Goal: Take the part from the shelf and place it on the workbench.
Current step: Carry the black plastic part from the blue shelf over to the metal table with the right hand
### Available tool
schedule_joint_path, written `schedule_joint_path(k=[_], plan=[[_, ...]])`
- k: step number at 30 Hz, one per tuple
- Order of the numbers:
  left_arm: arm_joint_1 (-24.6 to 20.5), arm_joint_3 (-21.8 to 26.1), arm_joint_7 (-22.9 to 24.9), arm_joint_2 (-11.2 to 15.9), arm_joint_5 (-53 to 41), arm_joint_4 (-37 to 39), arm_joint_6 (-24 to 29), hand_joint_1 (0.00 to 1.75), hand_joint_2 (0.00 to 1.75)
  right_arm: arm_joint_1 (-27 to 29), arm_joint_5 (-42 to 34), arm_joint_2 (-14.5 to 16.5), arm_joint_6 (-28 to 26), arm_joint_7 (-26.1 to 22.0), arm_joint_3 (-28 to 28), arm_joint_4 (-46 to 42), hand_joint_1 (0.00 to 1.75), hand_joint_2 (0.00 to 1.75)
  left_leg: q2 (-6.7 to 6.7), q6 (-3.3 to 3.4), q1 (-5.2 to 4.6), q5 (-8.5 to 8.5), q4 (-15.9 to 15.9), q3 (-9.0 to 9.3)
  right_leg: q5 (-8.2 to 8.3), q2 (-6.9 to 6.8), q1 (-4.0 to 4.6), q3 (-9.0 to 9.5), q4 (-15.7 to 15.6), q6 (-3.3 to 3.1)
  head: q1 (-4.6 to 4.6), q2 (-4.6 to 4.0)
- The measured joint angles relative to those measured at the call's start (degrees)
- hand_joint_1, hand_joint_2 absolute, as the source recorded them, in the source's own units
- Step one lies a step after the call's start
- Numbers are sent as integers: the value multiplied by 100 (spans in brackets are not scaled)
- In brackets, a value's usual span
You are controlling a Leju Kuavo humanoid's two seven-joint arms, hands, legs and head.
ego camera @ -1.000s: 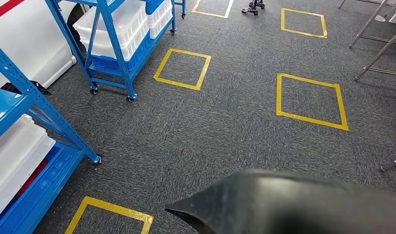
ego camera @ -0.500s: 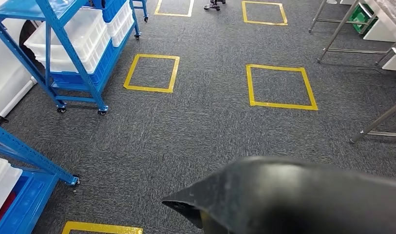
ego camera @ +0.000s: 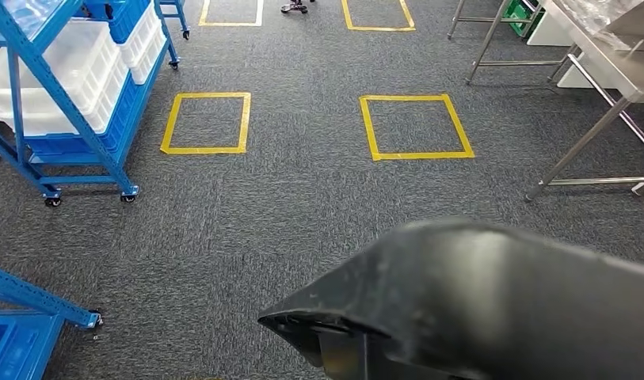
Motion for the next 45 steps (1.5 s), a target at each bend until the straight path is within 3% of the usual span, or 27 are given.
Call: schedule_joint_path(k=[2,5,7,9,11,12,13,15,17,18,20,22,24,26,27,28,30,32,33,35,37,39,41,42,43,45], plan=[[-9,-20,5,-7,-55,0,-26,0,175,19,57,-2,-102,-1,69,-14,175,175,96,-41,-4,-24,-15,37,93,-180,85,230,-454,-81,4,0],[-47,-51,14,-20,-126,0,-45,0,175,69,32,-32,-170,0,172,-18,175,175,218,-124,4,-59,-50,107,120,-22,105,273,-581,-162,8,0],[-77,-63,18,-32,-163,1,-55,0,175,66,-45,-59,-131,0,231,14,175,175,-9,-161,11,-212,155,60,178,101,56,371,-711,-223,4,0],[-72,-67,28,-42,-180,2,-67,0,175,43,-108,-73,-66,-1,280,86,175,175,-323,-174,21,-548,811,-260,191,228,29,411,-751,-268,-1,0],[-50,-68,38,-44,-184,2,-72,0,175,31,-130,-74,-25,-1,313,171,175,175,-406,-189,21,-732,1418,-613,175,392,30,398,-720,-275,-4,0],[-45,-69,39,-44,-184,2,-72,0,175,27,-136,-74,-15,-1,322,210,175,175,-412,-196,23,-649,1442,-662,163,477,28,396,-698,-267,-3,0],[-47,-70,40,-44,-184,2,-72,0,175,21,-143,-74,-8,-1,330,244,175,175,-426,-202,28,-456,1233,-596,145,557,22,398,-668,-249,-3,0],[-59,-73,39,-47,-184,3,-73,0,175,-5,-191,-74,66,-1,340,318,175,175,-608,-218,52,-61,501,-294,87,696,3,386,-576,-196,-2,0],[-67,-74,33,-64,-169,7,-81,0,175,-60,-262,-69,275,1,349,462,175,175,-820,-197,67,61,91,-122,44,812,-5,330,-481,-135,-2,0],[-71,-73,25,-78,-157,9,-83,0,175,-87,-283,-61,400,1,352,559,175,175,-857,-170,56,36,81,-117,47,866,-8,301,-467,-102,-2,0],[-75,-68,-4,-126,-115,10,-66,0,175,-133,-282,-19,624,0,360,791,175,175,-746,-96,50,69,44,-108,60,941,-18,268,-462,-49,-4,0],[-78,-49,-38,-183,-67,9,-25,0,175,-199,-270,43,767,0,374,1036,175,175,-616,-31,59,91,-2,-79,-58,743,-10,167,-260,1,14,0],[-64,-25,-60,-218,-46,9,3,0,175,-294,-294,101,822,-1,390,1282,175,175,-477,5,44,89,-27,-62,-362,409,-11,-150,356,53,34,0],[-40,-4,-72,-234,-54,9,2,0,175,-354,-363,145,838,-1,394,1522,175,175,-329,18,19,71,-29,-60,-577,280,-37,-518,1011,79,36,0],[-33,5,-79,-236,-59,9,-7,0,175,-366,-409,164,852,-1,386,1630,175,175,-258,22,10,57,-29,-52,-538,262,-46,-584,1096,76,36,0],[-33,14,-85,-236,-62,9,-19,0,175,-371,-454,179,872,-1,370,1715,175,175,-194,20,3,43,-29,-36,-395,244,-48,-530,959,61,36,0],[-38,24,-98,-237,-73,9,-43,0,175,-377,-523,200,905,-1,313,1829,175,175,-84,8,-5,5,-33,18,2,95,-7,-151,201,-11,34,0],[-35,39,-114,-245,-91,9,-60,0,175,-381,-552,226,916,-1,256,1897,175,175,13,-32,-22,-32,-45,67,163,-124,84,150,-395,-100,37,0],[-35,49,-123,-250,-100,9,-66,0,175,-375,-554,240,919,-2,234,1921,175,175,68,-57,-28,-46,-59,84,147,-175,122,195,-498,-134,38,0],[-40,62,-149,-255,-105,9,-76,0,175,-341,-532,262,924,-3,192,1947,175,175,174,-106,-37,-73,-95,126,148,-63,124,214,-556,-184,37,0],[-48,76,-166,-257,-104,9,-68,0,175,-310,-507,284,931,-7,151,1937,175,175,15,-151,-32,-177,40,110,180,59,80,287,-654,-227,35,0],[-42,104,-158,-261,-101,9,-47,0,175,-309,-503,326,959,-12,124,1915,175,175,-288,-184,-12,-459,622,-159,190,178,48,343,-706,-265,34,0],[-18,140,-129,-264,-93,9,-33,0,175,-310,-514,364,1001,-13,98,1900,175,175,-391,-215,2,-703,1343,-572,174,325,43,358,-695,-287,32,0],[-8,160,-115,-264,-82,9,-29,0,175,-298,-522,376,1019,-14,81,1884,175,175,-398,-231,7,-682,1501,-697,163,406,41,369,-685,-284,32,0],[-3,181,-105,-264,-72,9,-27,0,175,-284,-529,384,1030,-14,58,1859,175,175,-404,-243,14,-536,1421,-707,149,490,35,383,-670,-273,31,0],[0,222,-93,-262,-56,9,-20,0,175,-258,-553,397,1061,-14,6,1775,175,175,-525,-258,41,-85,742,-460,94,645,8,405,-603,-226,33,0]])
